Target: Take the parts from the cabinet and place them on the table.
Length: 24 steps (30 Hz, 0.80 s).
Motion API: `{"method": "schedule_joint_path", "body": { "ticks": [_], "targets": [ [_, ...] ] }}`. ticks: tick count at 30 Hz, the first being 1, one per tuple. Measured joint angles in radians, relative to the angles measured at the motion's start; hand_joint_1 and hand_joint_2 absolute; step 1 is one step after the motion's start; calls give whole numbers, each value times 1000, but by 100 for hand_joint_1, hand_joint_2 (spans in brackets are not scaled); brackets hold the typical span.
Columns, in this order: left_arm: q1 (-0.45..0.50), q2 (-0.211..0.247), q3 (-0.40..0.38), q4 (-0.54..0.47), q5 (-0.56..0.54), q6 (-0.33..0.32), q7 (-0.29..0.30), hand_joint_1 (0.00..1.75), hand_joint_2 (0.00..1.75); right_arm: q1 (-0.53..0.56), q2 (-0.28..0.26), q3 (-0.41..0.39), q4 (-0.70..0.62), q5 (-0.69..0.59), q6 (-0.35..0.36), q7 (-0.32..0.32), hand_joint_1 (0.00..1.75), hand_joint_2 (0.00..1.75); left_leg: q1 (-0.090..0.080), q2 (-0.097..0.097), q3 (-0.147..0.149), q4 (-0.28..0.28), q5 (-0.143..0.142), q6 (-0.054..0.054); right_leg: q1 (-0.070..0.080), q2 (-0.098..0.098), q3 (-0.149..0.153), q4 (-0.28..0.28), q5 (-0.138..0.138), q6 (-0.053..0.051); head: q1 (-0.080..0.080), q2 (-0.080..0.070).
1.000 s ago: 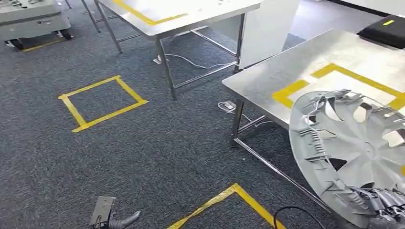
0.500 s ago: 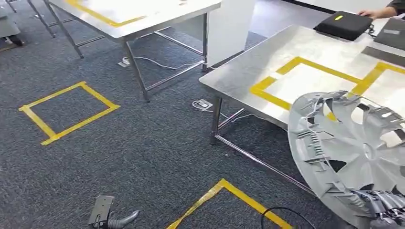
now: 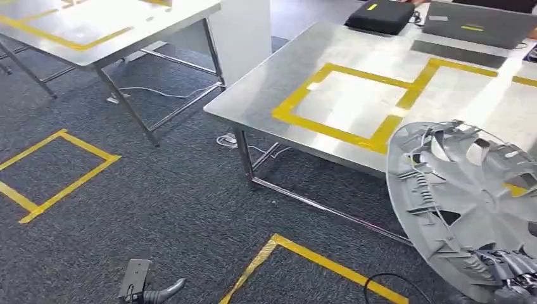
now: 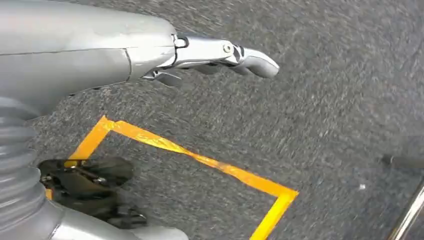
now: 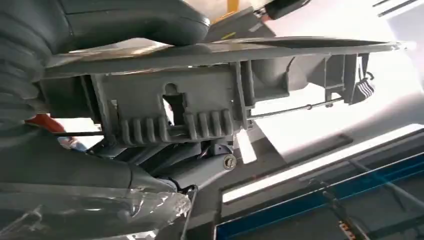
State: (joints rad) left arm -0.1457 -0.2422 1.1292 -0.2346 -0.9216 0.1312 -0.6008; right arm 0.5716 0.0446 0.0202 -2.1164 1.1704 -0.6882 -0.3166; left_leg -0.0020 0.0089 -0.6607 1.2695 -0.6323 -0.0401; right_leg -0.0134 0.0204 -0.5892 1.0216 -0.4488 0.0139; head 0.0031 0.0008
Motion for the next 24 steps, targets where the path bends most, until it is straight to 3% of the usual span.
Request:
{"method": "schedule_joint_path", "body": {
  "ticks": [1, 2, 4, 5, 6, 7, 10, 11, 12, 13, 15, 16, 17, 18, 20, 21, 22, 24],
  "targets": [
    [1, 0, 0, 0, 0, 1, 0, 0, 175, 0, 0, 0, 0, 1, 0, 0, 175, 175, 1, -1, -23, 36, -2, 0, 0, 13, -1, 0, 0, 0, 0, 0],
    [1, 0, 0, 0, 0, 2, 1, 0, 175, -1, 0, 2, 0, 2, 0, 2, 175, 175, 1, -1, -22, 26, 21, 1, -1, 27, 0, 0, 1, 0, 0, 0],
    [0, 1, 0, 0, 0, 3, 2, 0, 175, -1, -2, 6, 0, 5, 0, 9, 175, 175, 5, -12, 36, -110, 118, 3, -3, 57, 1, 0, 3, 4, 0, 0],
    [0, 2, 0, 0, 1, 3, 2, 0, 175, -1, -3, 7, 0, 5, 0, 10, 175, 175, 9, -38, 76, -192, 159, 2, -5, 70, 1, 0, 4, 8, 0, 0],
    [0, 1, 0, 0, 1, 5, 3, 0, 175, -2, -4, 8, 0, 6, 0, 15, 175, 175, 16, -97, 99, -250, 169, 1, -3, 81, -2, 3, 5, 15, -1, 0],
    [0, 1, 0, 0, 0, 8, 4, 0, 175, -6, -8, 10, 0, 9, 0, 21, 175, 175, 21, -100, 110, -280, 157, 7, -1, 96, -12, 10, 4, 22, 0, 0],
    [-1, 1, -3, 0, -3, 12, 6, 0, 175, -6, -15, 15, 1, 13, 0, 36, 175, 175, 13, -70, 106, -272, 163, 26, -10, 129, -25, -7, 21, 46, 0, 0],
    [-5, 0, -5, 0, -2, 5, 6, 0, 175, -5, -18, 15, 1, 13, 0, 38, 175, 175, 18, -53, 107, -281, 168, 35, -10, 117, -30, -2, 17, 49, -1, 0],
    [-7, 0, -6, 0, -1, -2, 5, 0, 175, -5, -21, 15, 1, 12, 0, 40, 175, 175, 17, -46, 107, -281, 168, 41, -1, 57, -40, 23, -5, 51, 7, 0],
    [-5, 0, -6, 0, -1, -9, 2, 0, 175, -10, -27, 19, 2, 13, 0, 42, 175, 175, 13, -35, 107, -281, 167, 46, 0, 17, -67, 83, -44, 54, 15, 0],
    [1, 0, -7, 0, 0, -10, 2, 0, 175, -16, -35, 26, 6, 14, 0, 48, 175, 175, 6, -3, 108, -281, 165, 49, 0, -10, -142, 253, -122, 56, 14, 0],
    [2, 1, -7, 0, 0, -8, 2, 0, 175, -15, -39, 28, 7, 14, 0, 53, 175, 175, 4, 10, 108, -280, 164, 50, 0, -12, -163, 304, -135, 56, 14, 0],
    [2, 1, -7, 0, 1, -8, 2, 0, 175, -15, -43, 30, 9, 16, 0, 58, 175, 175, 3, 23, 109, -280, 163, 51, 0, -12, -158, 301, -123, 56, 14, 0],
    [1, 1, -7, 0, 1, -8, 2, 0, 175, -15, -47, 31, 10, 18, 0, 61, 175, 175, 2, 34, 111, -280, 162, 52, 0, -14, -130, 255, -92, 54, 14, 0],
    [0, 0, -7, 0, 1, -6, 2, 0, 175, -15, -50, 32, 11, 21, 0, 63, 175, 175, 2, 47, 119, -280, 157, 46, 1, -36, -30, 82, -15, 50, 15, 0],
    [0, 0, -7, 0, 1, -6, 2, 0, 175, -16, -52, 33, 11, 21, 0, 66, 175, 175, 2, 52, 121, -279, 155, 41, 2, -49, 5, 15, -12, 48, 15, 0],
    [-2, 1, -8, 0, 1, -6, 2, 0, 175, -18, -58, 37, 12, 22, 0, 69, 175, 175, -6, 58, 116, -276, 149, 33, 7, -46, 16, 4, -17, 42, 14, 0],
    [-6, 0, -8, 0, 1, -7, 2, 0, 175, -15, -65, 42, 14, 30, 0, 80, 175, 175, -5, 60, 119, -280, 146, 25, 9, -41, 11, 5, -22, 29, 11, 0]
  ]
}}
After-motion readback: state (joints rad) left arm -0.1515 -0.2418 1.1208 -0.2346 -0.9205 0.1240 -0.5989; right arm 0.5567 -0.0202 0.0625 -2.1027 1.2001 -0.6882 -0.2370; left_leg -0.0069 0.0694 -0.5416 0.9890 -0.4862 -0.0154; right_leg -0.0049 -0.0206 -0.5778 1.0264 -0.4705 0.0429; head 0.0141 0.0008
